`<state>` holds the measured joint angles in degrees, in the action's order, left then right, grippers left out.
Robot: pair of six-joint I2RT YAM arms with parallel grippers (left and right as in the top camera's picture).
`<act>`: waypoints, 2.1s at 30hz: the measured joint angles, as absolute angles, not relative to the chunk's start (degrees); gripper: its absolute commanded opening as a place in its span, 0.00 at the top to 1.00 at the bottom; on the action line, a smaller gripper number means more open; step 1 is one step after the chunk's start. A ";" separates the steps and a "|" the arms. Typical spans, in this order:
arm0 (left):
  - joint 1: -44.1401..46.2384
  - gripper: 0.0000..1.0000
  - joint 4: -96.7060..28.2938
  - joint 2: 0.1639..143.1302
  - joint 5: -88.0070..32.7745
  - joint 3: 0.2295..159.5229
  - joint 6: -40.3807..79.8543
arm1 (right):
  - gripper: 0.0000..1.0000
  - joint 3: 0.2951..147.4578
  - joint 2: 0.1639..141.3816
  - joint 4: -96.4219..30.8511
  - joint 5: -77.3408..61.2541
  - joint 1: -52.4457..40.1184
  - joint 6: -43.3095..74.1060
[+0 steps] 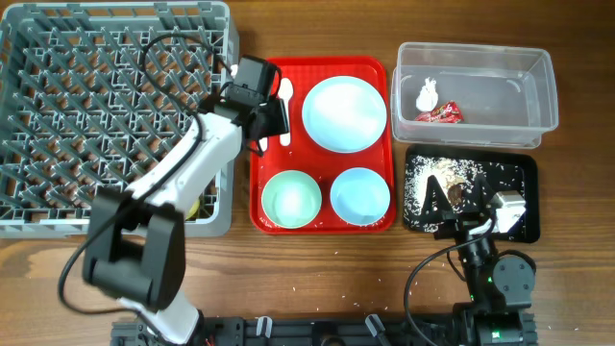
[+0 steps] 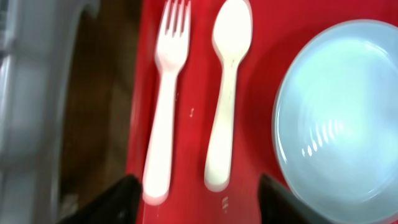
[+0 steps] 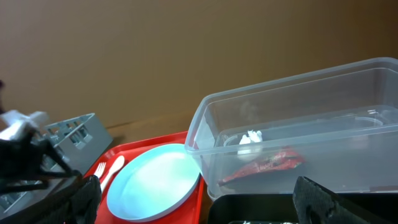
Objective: Sort waste into correct bins and load items into the dishwasher rack
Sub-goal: 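Grasp the white fork with the left gripper and drop it in the rack, then grasp the white spoon with the left gripper and place it in the rack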
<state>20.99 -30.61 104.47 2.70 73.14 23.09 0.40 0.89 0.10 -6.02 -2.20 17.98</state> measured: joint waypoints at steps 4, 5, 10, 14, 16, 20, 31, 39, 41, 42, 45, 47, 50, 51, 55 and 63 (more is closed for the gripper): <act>20.99 0.56 -21.96 112.97 6.07 73.21 16.58 | 0.00 0.40 0.89 0.08 -6.02 -2.20 17.98; 20.99 0.56 -21.37 113.99 7.66 73.21 15.99 | 0.00 0.40 0.89 0.10 -6.00 -2.20 17.98; 21.10 0.63 -19.40 116.84 9.76 73.25 15.05 | 0.00 0.38 0.89 0.10 -6.02 -2.20 18.00; 20.97 0.90 -19.25 117.43 9.30 73.69 14.83 | 0.00 0.40 0.89 0.10 -6.00 -2.20 17.98; 20.97 0.94 -20.05 117.45 8.97 73.91 15.44 | 0.00 0.38 0.89 0.10 -6.00 -2.20 18.00; 20.97 0.96 -22.72 116.77 7.33 75.29 15.55 | 0.00 0.40 0.89 0.10 -6.00 -2.20 17.98; 16.25 0.96 -40.23 96.14 6.09 75.75 14.79 | 0.00 0.38 0.89 0.12 -6.02 -2.20 17.98; 6.17 0.69 -43.13 93.65 6.15 76.75 3.49 | 0.00 0.40 0.89 0.12 -6.00 -2.20 17.98; 6.33 0.48 -43.13 97.97 5.69 76.73 2.31 | 0.00 0.38 0.89 0.12 -6.00 -2.20 18.00; 6.63 0.46 -43.13 98.61 5.41 76.73 2.07 | 0.00 0.40 0.89 0.12 -6.02 -2.20 17.98; 8.99 0.15 -43.07 98.54 3.42 76.73 1.91 | 0.00 0.40 0.89 0.12 -6.02 -2.20 17.98; 11.27 0.19 -42.68 98.54 2.00 76.73 2.35 | 0.01 0.40 0.89 0.12 -6.02 -2.20 18.00; 14.41 0.30 -38.04 98.59 0.91 76.73 4.75 | 0.00 0.40 0.89 0.10 -6.00 -2.20 17.98; 15.35 0.34 -36.12 98.78 0.71 76.73 5.87 | 0.00 0.40 0.89 0.12 -6.02 -2.20 17.98; 17.56 0.39 -29.28 105.06 0.27 76.82 11.62 | 0.00 0.38 0.89 0.12 -6.02 -2.20 17.98; 19.88 0.49 -20.93 118.43 -0.32 76.79 13.98 | 0.00 0.40 0.89 0.12 -6.00 -2.20 17.98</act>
<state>19.88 -20.93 118.43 -0.32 76.79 13.98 0.40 0.89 0.12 -6.00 -2.20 17.98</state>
